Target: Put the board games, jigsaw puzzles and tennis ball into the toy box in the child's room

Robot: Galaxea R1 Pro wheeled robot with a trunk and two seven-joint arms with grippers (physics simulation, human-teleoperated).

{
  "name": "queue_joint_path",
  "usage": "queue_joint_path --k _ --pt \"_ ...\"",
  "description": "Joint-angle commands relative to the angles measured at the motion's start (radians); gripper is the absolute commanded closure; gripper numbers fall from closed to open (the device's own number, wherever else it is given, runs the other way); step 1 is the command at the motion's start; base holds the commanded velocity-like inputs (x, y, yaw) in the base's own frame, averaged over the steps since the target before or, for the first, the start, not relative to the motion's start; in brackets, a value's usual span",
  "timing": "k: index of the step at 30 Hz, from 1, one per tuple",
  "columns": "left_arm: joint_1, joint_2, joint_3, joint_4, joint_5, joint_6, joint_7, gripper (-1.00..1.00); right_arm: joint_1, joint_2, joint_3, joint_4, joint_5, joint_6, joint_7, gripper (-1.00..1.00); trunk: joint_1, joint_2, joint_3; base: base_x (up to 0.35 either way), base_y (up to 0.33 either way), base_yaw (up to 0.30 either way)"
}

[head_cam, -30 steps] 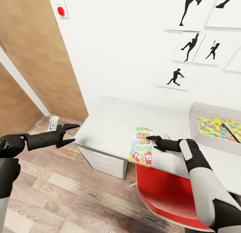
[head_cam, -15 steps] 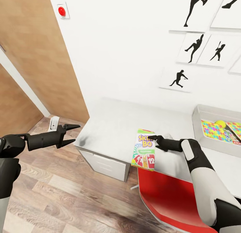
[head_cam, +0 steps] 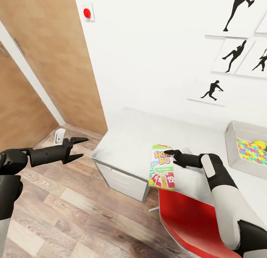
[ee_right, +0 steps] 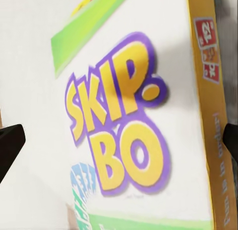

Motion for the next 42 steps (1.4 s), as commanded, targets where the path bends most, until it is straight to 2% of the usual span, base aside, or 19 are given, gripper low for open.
queue_joint_path --k 1,14,34,37,39,42 --pt "-0.001 0.0 0.001 0.0 0.008 0.003 0.01 -1.0 -0.001 0.0 -0.003 -0.001 0.008 0.005 0.01 -1.0 0.001 -0.002 -0.001 0.0 0.0 0.288" --pt "-0.001 0.0 0.001 0.0 0.008 0.003 0.009 -1.0 -0.001 0.0 -0.003 -0.001 0.008 0.005 0.009 -1.0 0.001 -0.002 0.002 0.0 0.0 0.11" --pt "-0.001 -0.001 -0.001 0.0 0.008 0.003 0.009 -1.0 -0.001 0.0 -0.003 -0.001 0.007 0.005 0.009 -1.0 0.001 -0.002 0.022 0.0 0.0 0.218" --pt "0.018 -0.004 -0.006 0.001 0.008 0.002 0.008 -1.0 -0.001 -0.006 -0.004 -0.02 0.008 0.002 0.011 -1.0 0.001 -0.002 0.022 0.0 0.0 0.045" --pt "0.04 -0.006 -0.006 0.001 0.007 0.0 0.007 -1.0 0.001 -0.013 -0.004 -0.056 0.008 -0.023 0.011 -1.0 0.001 -0.002 0.023 0.0 0.0 0.015" --pt "0.12 -0.012 0.001 0.001 0.0 -0.004 -0.004 -1.0 0.012 -0.03 -0.006 -0.135 0.008 -0.162 0.014 -1.0 0.001 -0.002 0.023 0.0 0.0 0.006"
